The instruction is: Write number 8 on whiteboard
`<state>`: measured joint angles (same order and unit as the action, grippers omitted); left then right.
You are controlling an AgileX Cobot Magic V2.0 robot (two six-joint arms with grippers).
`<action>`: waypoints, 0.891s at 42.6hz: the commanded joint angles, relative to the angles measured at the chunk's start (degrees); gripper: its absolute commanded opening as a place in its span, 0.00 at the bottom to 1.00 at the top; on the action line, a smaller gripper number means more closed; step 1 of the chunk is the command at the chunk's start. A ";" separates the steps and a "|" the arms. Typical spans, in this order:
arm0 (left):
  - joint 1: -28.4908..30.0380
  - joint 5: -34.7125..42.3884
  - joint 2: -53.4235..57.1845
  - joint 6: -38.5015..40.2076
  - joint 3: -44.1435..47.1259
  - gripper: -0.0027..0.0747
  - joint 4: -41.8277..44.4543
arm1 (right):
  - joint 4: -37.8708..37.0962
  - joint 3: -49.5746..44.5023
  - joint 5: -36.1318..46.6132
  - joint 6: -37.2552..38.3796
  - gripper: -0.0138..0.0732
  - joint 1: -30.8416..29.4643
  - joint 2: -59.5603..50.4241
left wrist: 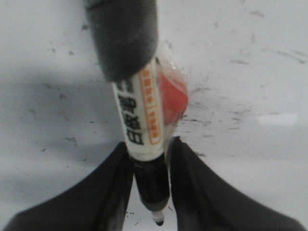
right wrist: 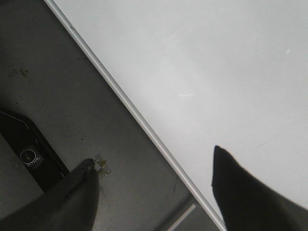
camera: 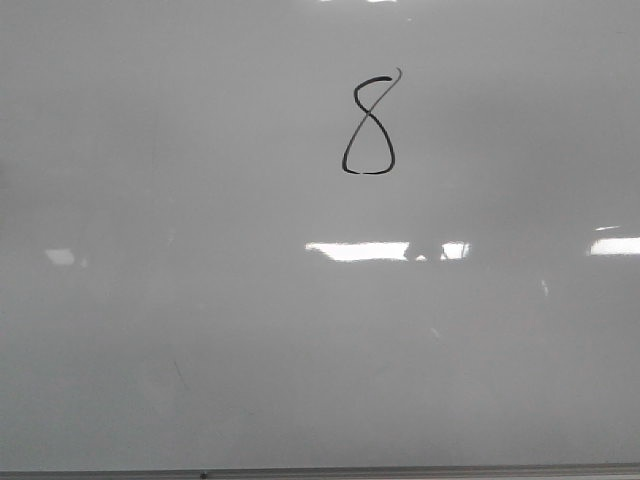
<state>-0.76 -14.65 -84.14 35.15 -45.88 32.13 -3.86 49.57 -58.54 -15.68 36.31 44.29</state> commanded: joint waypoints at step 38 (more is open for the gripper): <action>-17.54 -28.16 36.09 -25.19 -3.95 0.51 -22.28 | -7.52 0.14 4.90 22.73 0.75 -0.12 -6.14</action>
<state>-15.24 -42.59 -52.57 14.16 -47.72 15.54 -9.78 49.02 -58.42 5.62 36.31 40.58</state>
